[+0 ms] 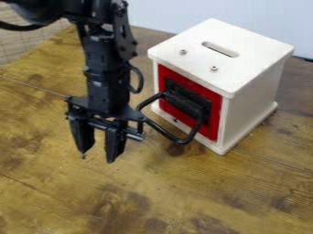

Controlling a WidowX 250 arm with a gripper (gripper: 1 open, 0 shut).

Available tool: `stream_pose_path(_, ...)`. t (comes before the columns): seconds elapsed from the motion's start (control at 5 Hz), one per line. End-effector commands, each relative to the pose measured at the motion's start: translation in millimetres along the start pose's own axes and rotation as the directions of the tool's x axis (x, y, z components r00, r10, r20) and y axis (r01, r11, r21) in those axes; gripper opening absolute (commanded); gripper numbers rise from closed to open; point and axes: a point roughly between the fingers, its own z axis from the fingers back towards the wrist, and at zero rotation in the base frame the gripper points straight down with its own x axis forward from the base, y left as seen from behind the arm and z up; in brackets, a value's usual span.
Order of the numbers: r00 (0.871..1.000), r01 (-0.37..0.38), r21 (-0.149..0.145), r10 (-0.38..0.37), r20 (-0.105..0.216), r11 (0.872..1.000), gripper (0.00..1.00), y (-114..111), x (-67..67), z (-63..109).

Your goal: Close the drawer

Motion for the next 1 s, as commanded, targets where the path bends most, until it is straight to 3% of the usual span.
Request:
stream_pose_path(0.0,0.999,-0.01,-0.001,0.01,0.047,1.0,1.0,-4,-6.1,15.6)
stream_pose_path(0.4,0.999,-0.003,-0.005,0.004,0.041,1.0,1.0,-25,-26.5,17.7)
stream_pose_path(0.6,0.998,0.013,-0.01,-0.012,0.062,1.0,1.0,-32,-30.8,23.5)
stream_pose_path(0.8,0.996,0.02,-0.003,-0.019,0.089,1.0,0.0,-31,-29.7,26.5)
